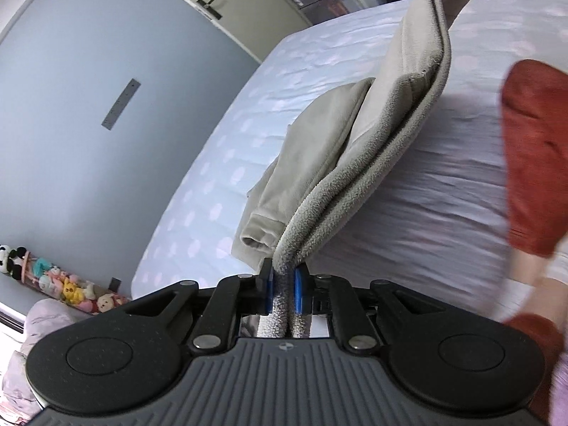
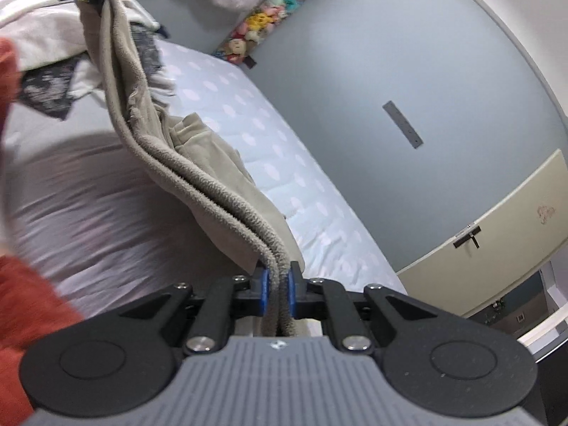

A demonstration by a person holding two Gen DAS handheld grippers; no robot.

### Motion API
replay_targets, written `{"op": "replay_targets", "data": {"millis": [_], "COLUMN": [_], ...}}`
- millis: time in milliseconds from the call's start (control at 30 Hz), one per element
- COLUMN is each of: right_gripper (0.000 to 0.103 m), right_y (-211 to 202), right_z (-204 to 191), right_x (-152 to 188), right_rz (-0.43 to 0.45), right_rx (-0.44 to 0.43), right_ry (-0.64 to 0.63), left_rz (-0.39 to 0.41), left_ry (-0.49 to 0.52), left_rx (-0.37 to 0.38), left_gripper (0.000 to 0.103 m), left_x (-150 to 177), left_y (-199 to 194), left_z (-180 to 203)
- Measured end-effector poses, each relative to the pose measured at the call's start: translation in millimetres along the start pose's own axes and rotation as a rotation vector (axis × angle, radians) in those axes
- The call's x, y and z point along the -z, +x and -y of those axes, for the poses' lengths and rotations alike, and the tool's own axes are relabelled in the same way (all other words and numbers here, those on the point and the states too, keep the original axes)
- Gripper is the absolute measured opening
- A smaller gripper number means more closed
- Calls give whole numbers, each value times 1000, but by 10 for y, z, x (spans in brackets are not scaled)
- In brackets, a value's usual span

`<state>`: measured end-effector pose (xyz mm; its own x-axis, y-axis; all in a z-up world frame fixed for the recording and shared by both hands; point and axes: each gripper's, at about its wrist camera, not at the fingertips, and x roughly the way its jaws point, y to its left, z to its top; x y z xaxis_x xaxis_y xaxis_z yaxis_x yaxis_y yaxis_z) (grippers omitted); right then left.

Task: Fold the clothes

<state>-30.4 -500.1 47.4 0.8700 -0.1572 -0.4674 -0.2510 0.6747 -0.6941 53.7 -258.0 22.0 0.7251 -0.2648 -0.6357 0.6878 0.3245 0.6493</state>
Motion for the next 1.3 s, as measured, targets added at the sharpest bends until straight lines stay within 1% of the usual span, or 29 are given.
{"op": "replay_targets", "data": {"millis": [100,167,233,267,333,400,500,567,633,667,733,833,867,900,967,1000,1067,1100,1167,1233,1300], "right_gripper": [12,12,12,12,12,12,12,13,13,13,13,13,13,13,14,14,14,14,14,14,14], "right_y": [-371,-552,-686,-712,-589,-465,-291,-164,-28,45,195,488,595,718,964,1092,1348,1501,1807,2127,2464], "right_z": [-153,-228,-287,-322,-336,-332,-274,-226,-141,-90,19,214,271,324,430,485,549,559,545,543,538], "right_x": [2,-3,-9,-4,11,16,7,-28,-85,-116,-189,-325,-371,-422,-520,-568,-651,-690,-726,-731,-701], "right_rz": [3,8,15,14,4,-1,-8,-14,-18,-17,-14,-12,-13,-18,-26,-29,-33,-40,-63,-88,-124], "right_rx": [-18,-23,-26,-26,-35,-34,-33,-33,-31,-28,-21,-20,-19,-18,-40,-54,-63,-59,-54,-78,-106], "right_ry": [-33,-50,-64,-76,-88,-75,-53,-60,-66,-67,-61,-54,-59,-68,-62,-53,-45,-56,-94,-104,-96], "left_rz": [-3,1,-6,-7,-11,0,21,37,54,51,39,16,14,12,23,27,17,11,15,15,-21], "left_ry": [-6,0,2,3,7,19,24,75,150,150,133,43,28,16,-10,-31,-79,-94,-144,-240,-331], "left_rx": [29,33,39,37,31,7,-8,-24,-89,-108,-139,-137,-140,-164,-209,-208,-178,-152,-86,9,90], "left_gripper": [9,9,9,10,10,10,11,12,16,16,16,11,4,0,0,0,0,0,0,1,12], "left_x": [109,165,199,213,239,244,222,190,162,128,52,-84,-124,-165,-248,-286,-352,-382,-395,-322,-192], "left_y": [-292,-427,-486,-453,-367,-258,-92,17,137,205,346,582,661,749,912,984,1174,1292,1507,1740,2032], "left_z": [135,198,249,261,283,302,221,174,144,94,-21,-322,-415,-510,-723,-829,-1022,-1090,-1201,-1286,-1320]}}
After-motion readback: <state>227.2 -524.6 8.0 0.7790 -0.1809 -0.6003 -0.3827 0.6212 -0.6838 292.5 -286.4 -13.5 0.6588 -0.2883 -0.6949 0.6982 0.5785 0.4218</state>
